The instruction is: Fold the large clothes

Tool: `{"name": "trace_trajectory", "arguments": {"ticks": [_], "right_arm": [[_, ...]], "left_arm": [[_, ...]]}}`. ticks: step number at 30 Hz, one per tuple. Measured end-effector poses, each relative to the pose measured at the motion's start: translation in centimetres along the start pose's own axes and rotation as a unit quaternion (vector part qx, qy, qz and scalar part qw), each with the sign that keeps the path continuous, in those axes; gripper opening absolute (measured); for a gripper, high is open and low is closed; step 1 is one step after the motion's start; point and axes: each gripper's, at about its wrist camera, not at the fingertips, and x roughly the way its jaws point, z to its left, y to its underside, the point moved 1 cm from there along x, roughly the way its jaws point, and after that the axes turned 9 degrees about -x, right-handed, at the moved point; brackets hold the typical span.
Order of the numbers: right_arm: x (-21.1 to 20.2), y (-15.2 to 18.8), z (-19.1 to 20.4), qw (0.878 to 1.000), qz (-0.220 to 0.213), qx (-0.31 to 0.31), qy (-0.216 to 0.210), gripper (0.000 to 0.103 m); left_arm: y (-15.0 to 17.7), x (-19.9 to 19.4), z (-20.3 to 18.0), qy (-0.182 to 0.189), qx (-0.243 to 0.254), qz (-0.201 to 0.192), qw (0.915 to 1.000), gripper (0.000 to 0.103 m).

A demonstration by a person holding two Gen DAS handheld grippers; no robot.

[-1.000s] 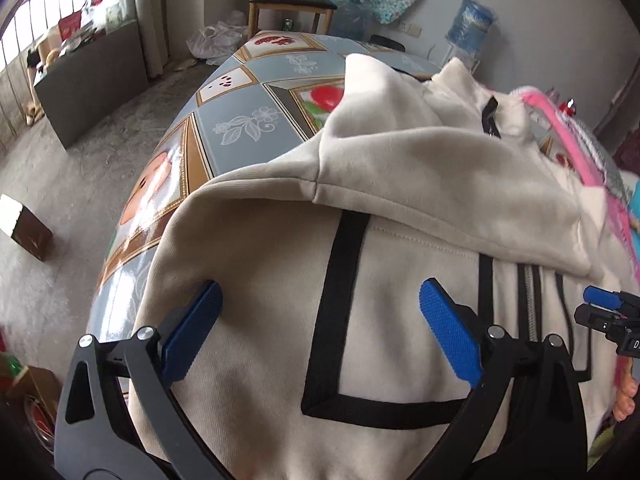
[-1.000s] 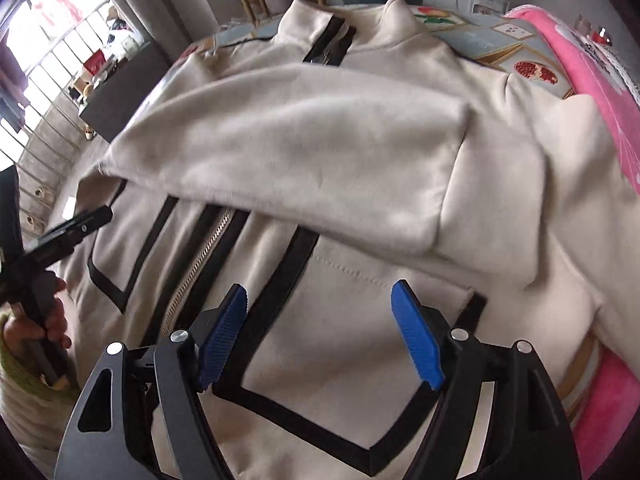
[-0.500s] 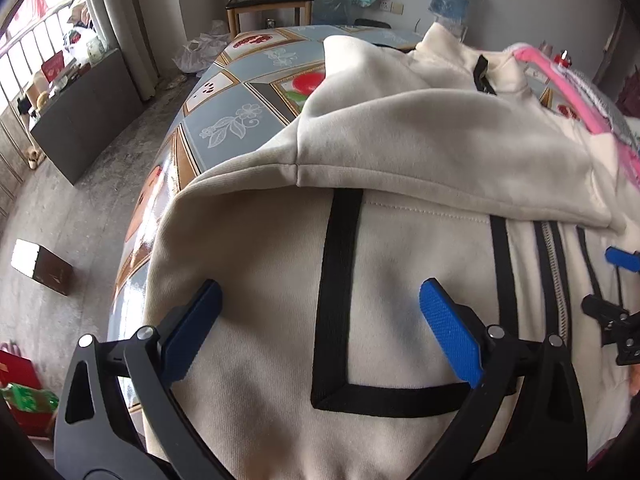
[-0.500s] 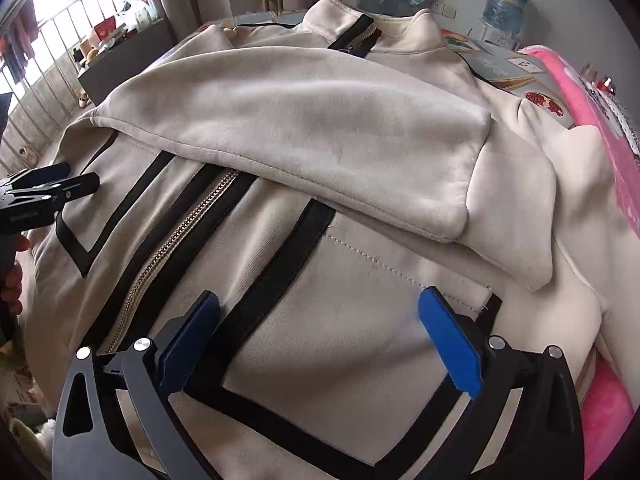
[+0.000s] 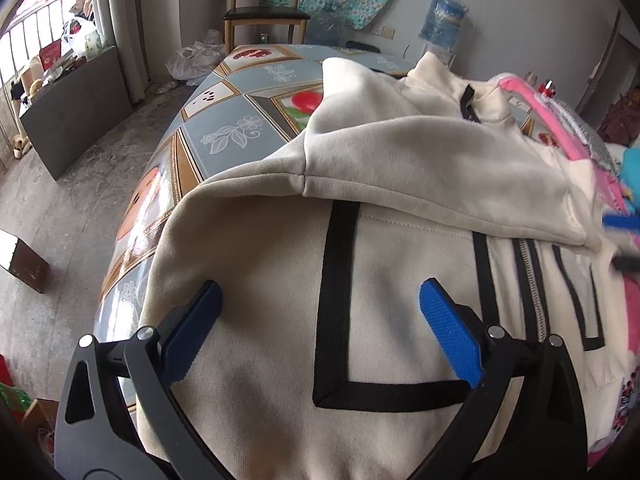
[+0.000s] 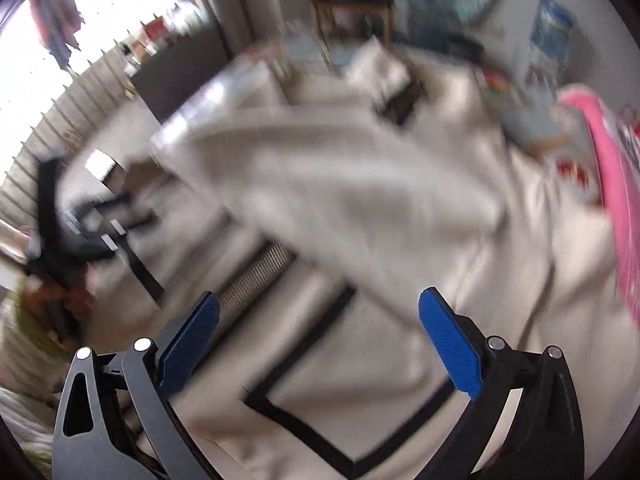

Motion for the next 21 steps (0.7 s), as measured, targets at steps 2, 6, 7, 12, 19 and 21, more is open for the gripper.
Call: {"name": "trace_trajectory", "arguments": {"ticks": [2,6,7,12,19,21], "right_arm": [[-1.4,-3.5,0.1,0.998,-0.043,-0.013,-0.033,0.097],[1.5,-11.4,-0.2,0.995,-0.053,-0.023,-0.080,0.097],[3.1,-12.8,-0.6,0.995,-0.043,-0.021,-0.091,0.097],[14.0,-18.2,-1.6,0.991,0.052,0.001,-0.120,0.086],[20.1,-18.8,-0.9,0.986,0.108,-0.013,-0.126,0.050],[20.4,-18.4,-0.2,0.985,0.116,-0.032,-0.120,0.031]], "left_arm": [[-0.1,-0.6,0.0,-0.002,0.002,-0.013,0.9999,0.096],[-1.1,-1.9,-1.2,-0.022,0.042,-0.056,0.9973,0.096],[-1.5,-1.9,-1.4,-0.029,0.046,-0.056,0.9969,0.096],[-3.3,-0.5,-1.6,-0.049,0.055,-0.049,0.9960,0.096],[-4.4,0.2,-0.8,-0.057,0.058,-0.044,0.9957,0.074],[-4.5,0.2,-0.5,-0.058,0.055,-0.043,0.9959,0.062]]}}
